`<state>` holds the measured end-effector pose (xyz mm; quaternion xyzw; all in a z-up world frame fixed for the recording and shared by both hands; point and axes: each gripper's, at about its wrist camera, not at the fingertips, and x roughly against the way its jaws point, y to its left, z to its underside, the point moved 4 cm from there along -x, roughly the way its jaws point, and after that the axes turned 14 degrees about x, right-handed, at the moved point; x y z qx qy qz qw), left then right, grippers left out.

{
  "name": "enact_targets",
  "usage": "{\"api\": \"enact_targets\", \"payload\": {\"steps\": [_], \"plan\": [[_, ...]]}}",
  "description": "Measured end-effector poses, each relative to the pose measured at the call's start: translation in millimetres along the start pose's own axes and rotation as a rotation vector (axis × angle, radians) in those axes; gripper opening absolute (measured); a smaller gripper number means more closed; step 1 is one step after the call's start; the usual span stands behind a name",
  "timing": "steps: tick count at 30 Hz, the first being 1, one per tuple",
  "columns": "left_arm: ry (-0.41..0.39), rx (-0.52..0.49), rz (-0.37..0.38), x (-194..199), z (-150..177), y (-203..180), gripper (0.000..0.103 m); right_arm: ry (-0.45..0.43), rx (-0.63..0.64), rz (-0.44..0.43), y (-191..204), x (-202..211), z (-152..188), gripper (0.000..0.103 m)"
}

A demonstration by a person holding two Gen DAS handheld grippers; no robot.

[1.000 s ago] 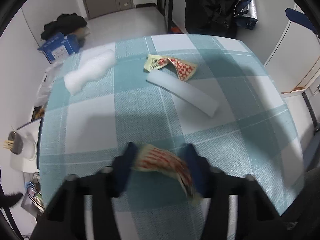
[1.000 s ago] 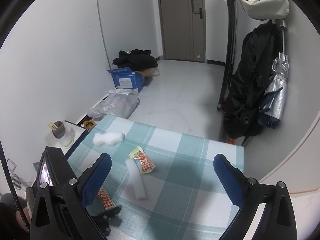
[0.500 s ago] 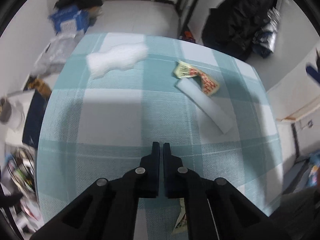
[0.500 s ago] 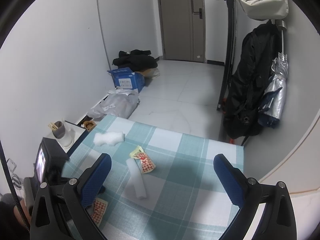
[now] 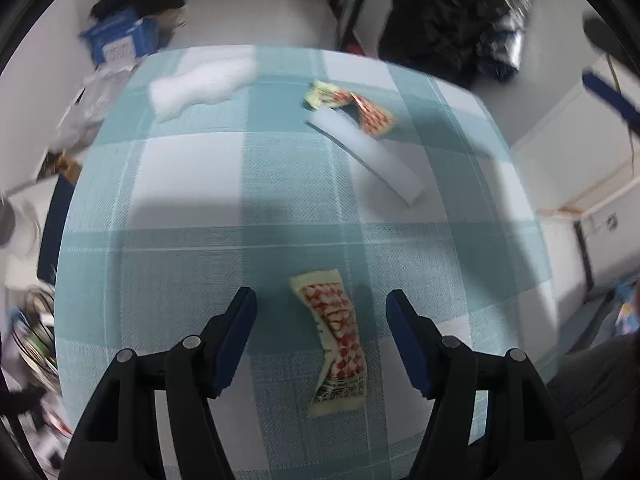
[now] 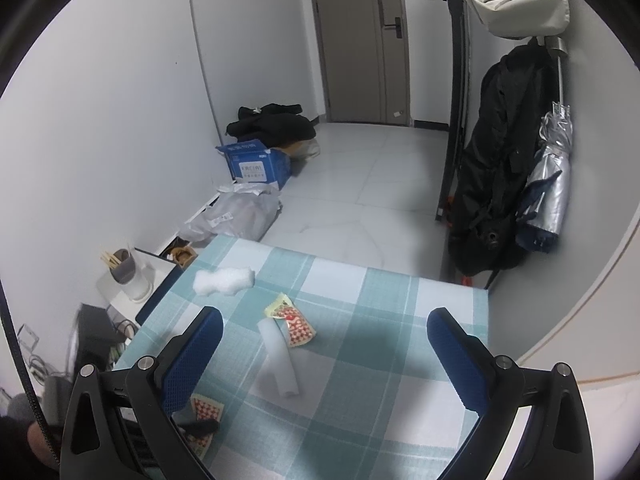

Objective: Collect trash
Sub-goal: 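Close the left tool on the red-checkered wrapper, then grasp the second red-checkered wrapper with the right tool while the left holds its wrapper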

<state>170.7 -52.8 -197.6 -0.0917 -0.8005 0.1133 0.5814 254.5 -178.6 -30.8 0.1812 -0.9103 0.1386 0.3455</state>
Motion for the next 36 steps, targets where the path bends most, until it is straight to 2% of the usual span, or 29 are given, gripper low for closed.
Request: {"api": "enact_targets", "payload": {"steps": [2, 4, 5, 6, 8, 9, 13, 17, 20, 24, 30, 33, 36], "plan": [[-0.024, -0.045, -0.053, -3.4, 2.4, -7.3, 0.063, -0.002, 0.0, 0.005, -0.8, 2.3, 1.3, 0.103], [-0.052, -0.09, -0.101, -5.8, 5.1, -13.2, 0.05, 0.0, -0.004, 0.006, -2.5, 2.2, 2.4, 0.103], [-0.069, -0.12, -0.136, -7.2, 6.4, -16.0, 0.04, 0.005, -0.009, 0.006, -4.0, 1.3, 3.2, 0.103], [-0.077, -0.145, -0.14, -7.1, 7.9, -18.5, 0.029, 0.008, -0.013, 0.005, -5.2, 0.7, 3.9, 0.103], [-0.062, -0.157, -0.113, -8.1, 5.8, -19.8, 0.015, 0.018, -0.023, 0.004, -7.2, -1.7, 5.6, 0.103], [-0.061, -0.158, -0.113, -8.6, 5.5, -18.9, 0.014, 0.024, -0.029, 0.003, -8.0, -3.8, 6.4, 0.103], [-0.047, -0.123, -0.083, -10.7, -0.3, -17.1, 0.012, 0.048, -0.038, -0.006, -7.7, -12.0, 7.8, 0.103], [-0.048, -0.028, -0.042, -8.1, -14.9, 2.8, 0.012, 0.077, -0.041, -0.023, -6.4, -22.8, 9.2, 0.102], [-0.077, 0.049, 0.023, -2.1, -26.6, 18.4, 0.012, 0.102, -0.046, -0.033, -4.8, -34.6, 9.6, 0.101], [-0.089, 0.147, 0.1, 1.9, -42.9, 31.2, 0.012, 0.148, -0.058, -0.06, -1.8, -53.3, 12.6, 0.092], [-0.141, 0.192, 0.205, 17.6, -60.2, 37.3, 0.012, 0.238, -0.053, -0.136, 8.8, -88.1, 20.3, 0.071], [-0.157, 0.212, 0.236, 21.9, -64.8, 46.0, 0.012, 0.293, -0.006, -0.166, 19.0, -110.6, 22.6, 0.061], [-0.161, 0.235, 0.258, 23.6, -65.3, 53.2, 0.012, 0.317, 0.059, -0.177, 29.6, -132.8, 20.2, 0.057]]}}
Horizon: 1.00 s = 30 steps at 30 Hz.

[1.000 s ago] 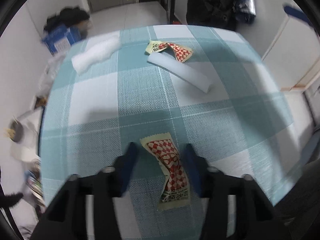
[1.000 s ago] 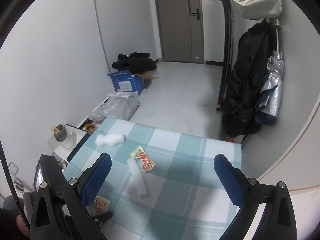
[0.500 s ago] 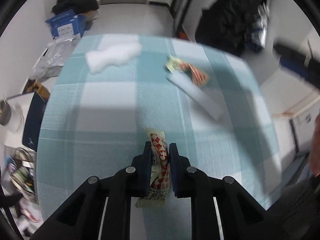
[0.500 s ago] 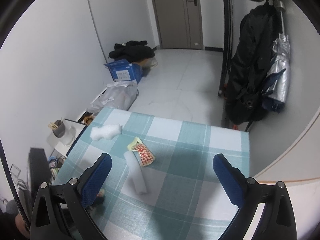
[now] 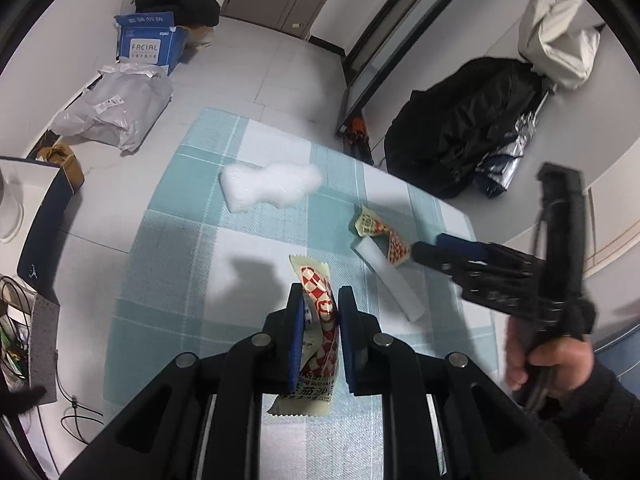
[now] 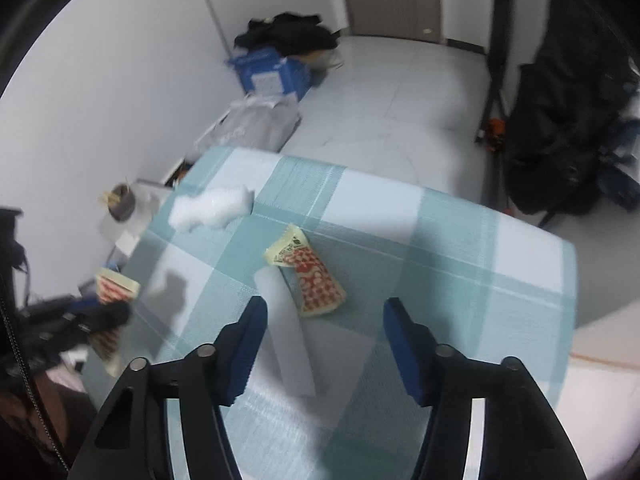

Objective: Collect trash
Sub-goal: 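Grasp the second red-checkered wrapper with the right tool while the left holds its wrapper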

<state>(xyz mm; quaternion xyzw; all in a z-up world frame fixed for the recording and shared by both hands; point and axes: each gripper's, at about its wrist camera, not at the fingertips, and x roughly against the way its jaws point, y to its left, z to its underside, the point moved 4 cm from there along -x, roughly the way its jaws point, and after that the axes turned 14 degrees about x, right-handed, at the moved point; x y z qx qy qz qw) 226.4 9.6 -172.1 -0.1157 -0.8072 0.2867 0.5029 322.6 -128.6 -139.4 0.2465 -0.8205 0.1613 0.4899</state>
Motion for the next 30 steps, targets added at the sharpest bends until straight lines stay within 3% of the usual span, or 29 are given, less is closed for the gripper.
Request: {"api": "enact_targets", "payload": {"steps": [6, 8, 9, 12, 20, 30], "plan": [[0.001, 0.035, 0.012, 0.9, -7.4, 11.0, 0.012, 0.028, 0.066, 0.012, 4.6, -28.5, -9.7, 0.047], [0.002, 0.04, 0.013, 0.3, -9.0, 13.0, 0.012, 0.039, 0.065, 0.012, 2.7, -35.3, -10.0, 0.04], [0.004, 0.042, 0.014, 0.4, -9.8, 13.9, 0.012, 0.049, 0.062, 0.006, 1.3, -39.6, -9.6, 0.031], [0.008, 0.053, 0.006, -2.3, -11.7, 17.6, 0.012, 0.027, 0.062, -0.006, -0.4, -39.1, -12.6, 0.022], [-0.006, 0.041, -0.003, -0.7, -12.4, 12.5, 0.012, 0.034, 0.098, 0.027, 4.4, -38.8, -14.3, 0.02], [-0.077, 0.0, -0.037, 13.8, -6.1, -2.2, 0.012, -0.021, 0.02, 0.031, -8.6, -8.2, -9.1, 0.019]]}}
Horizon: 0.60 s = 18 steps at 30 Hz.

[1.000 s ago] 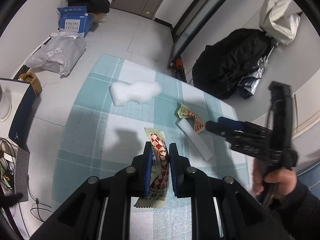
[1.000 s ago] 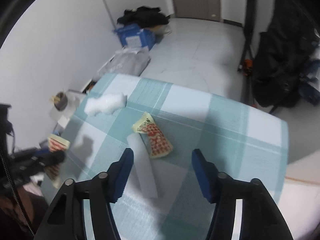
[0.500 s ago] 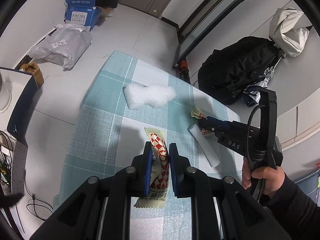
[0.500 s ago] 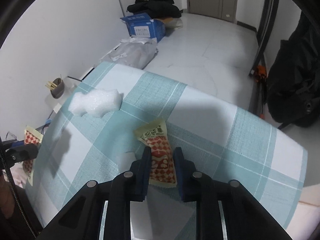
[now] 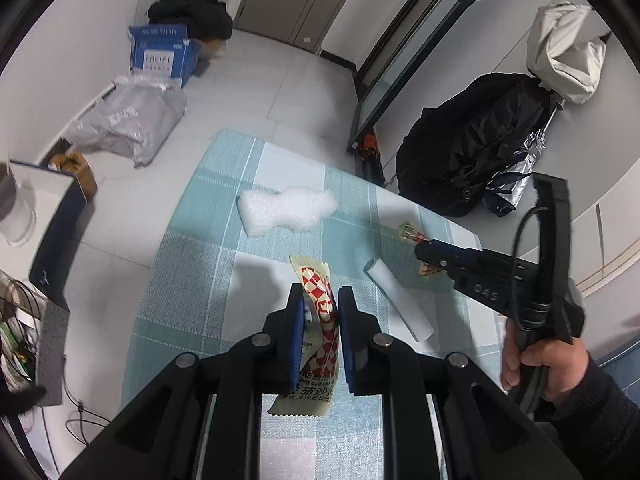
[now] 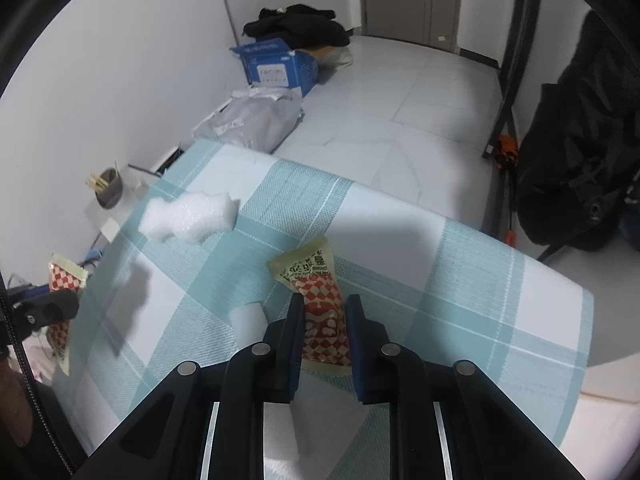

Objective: Collect trash
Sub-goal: 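Grasp the second red-checkered wrapper with the right tool while the left holds its wrapper, then carry both wrappers from the table over the white bin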

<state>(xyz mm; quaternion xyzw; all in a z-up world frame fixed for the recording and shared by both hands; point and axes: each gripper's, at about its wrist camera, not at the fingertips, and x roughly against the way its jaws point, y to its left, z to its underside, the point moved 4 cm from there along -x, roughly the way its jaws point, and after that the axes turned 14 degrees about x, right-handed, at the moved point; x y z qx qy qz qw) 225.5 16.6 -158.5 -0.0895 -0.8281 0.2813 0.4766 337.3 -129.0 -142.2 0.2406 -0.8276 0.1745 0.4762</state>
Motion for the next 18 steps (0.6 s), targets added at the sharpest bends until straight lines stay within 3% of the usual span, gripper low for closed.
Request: {"api": "enact_targets", "payload": {"steps": [6, 18], "plan": [[-0.066, -0.032, 0.013, 20.8, 3.3, -19.9, 0.012, -0.093, -0.024, -0.002, 6.9, 52.4, 1.0, 0.018], [-0.167, -0.094, 0.137, 80.8, 17.3, -86.3, 0.012, -0.298, -0.049, 0.029, 29.2, 193.0, 28.9, 0.018]]}}
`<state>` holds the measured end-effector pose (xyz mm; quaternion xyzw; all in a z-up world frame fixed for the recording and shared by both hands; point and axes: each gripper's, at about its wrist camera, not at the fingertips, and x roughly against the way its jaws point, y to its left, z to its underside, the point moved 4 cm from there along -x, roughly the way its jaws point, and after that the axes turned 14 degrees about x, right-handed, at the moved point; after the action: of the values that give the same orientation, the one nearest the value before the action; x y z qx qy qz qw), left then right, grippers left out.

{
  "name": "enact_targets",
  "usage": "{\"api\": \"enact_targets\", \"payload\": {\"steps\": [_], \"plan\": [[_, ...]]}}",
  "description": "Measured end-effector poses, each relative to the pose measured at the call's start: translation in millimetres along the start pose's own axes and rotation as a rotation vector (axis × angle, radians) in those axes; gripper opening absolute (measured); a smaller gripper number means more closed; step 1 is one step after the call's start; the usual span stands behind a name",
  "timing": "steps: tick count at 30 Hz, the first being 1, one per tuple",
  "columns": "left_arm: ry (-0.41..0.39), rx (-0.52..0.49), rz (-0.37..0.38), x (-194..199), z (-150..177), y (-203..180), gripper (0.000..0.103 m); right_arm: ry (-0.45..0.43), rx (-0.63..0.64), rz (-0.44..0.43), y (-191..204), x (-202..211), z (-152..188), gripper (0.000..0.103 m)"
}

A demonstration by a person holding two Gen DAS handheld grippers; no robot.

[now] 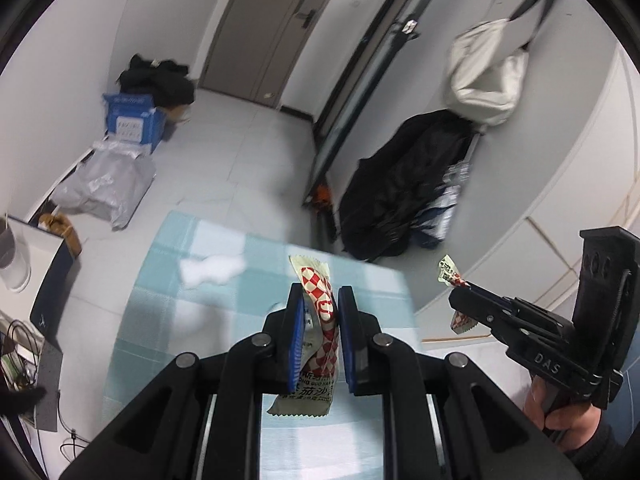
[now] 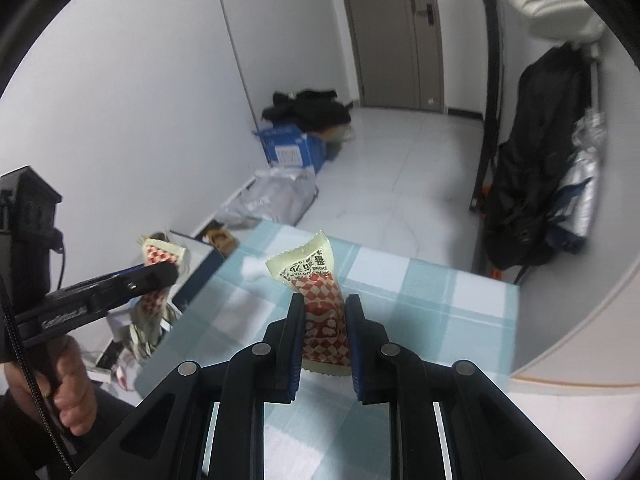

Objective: Collect trash
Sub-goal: 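Carry both wrappers from the table over the white bin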

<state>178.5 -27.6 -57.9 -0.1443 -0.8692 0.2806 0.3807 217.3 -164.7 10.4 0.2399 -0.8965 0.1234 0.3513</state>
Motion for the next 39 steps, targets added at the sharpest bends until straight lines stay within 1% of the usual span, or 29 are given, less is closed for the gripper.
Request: {"api": "enact_targets", "payload": {"steps": [1, 5, 7, 10, 13, 15, 19, 23, 27, 32, 34, 39], "plan": [[-0.008, -0.018, 0.014, 6.6, 0.6, -12.5, 0.012, -0.013, -0.004, 0.004, 0.0, 7.6, -1.8, 0.018], [-0.035, -0.076, 0.066, 27.7, 3.6, -50.7, 0.012, -0.088, -0.012, 0.025, -2.0, 62.2, -7.7, 0.018], [-0.049, -0.103, 0.092, 38.0, 5.2, -70.6, 0.012, -0.127, -0.008, 0.049, -3.6, 93.6, -9.3, 0.018], [-0.057, -0.146, 0.132, 51.0, 10.8, -100.8, 0.012, -0.165, -0.013, 0.079, -6.1, 127.6, -7.7, 0.018], [-0.061, -0.197, 0.169, 62.0, 20.5, -132.1, 0.012, -0.204, -0.034, 0.119, -15.0, 164.6, -1.1, 0.018], [-0.059, -0.223, 0.192, 66.7, 27.3, -146.3, 0.012, -0.236, -0.051, 0.148, -22.7, 192.5, 6.5, 0.018], [-0.03, -0.267, 0.248, 70.7, 42.9, -181.2, 0.012, -0.277, -0.072, 0.2, -37.2, 234.3, 23.2, 0.018], [0.008, -0.32, 0.295, 67.1, 64.6, -215.9, 0.012, -0.297, -0.107, 0.255, -53.9, 273.6, 48.8, 0.018], [0.063, -0.37, 0.333, 58.0, 89.8, -246.6, 0.012, -0.293, -0.183, 0.308, -79.2, 304.3, 86.6, 0.018], [0.148, -0.411, 0.366, 40.8, 121.0, -276.2, 0.012, -0.272, -0.263, 0.363, -105.0, 323.2, 134.1, 0.018], [0.179, -0.427, 0.371, 32.1, 132.6, -284.5, 0.012, -0.261, -0.297, 0.377, -112.8, 329.3, 153.7, 0.018], [0.288, -0.46, 0.37, 4.2, 167.2, -302.8, 0.012, -0.225, -0.376, 0.415, -130.5, 335.5, 200.3, 0.018]]}}
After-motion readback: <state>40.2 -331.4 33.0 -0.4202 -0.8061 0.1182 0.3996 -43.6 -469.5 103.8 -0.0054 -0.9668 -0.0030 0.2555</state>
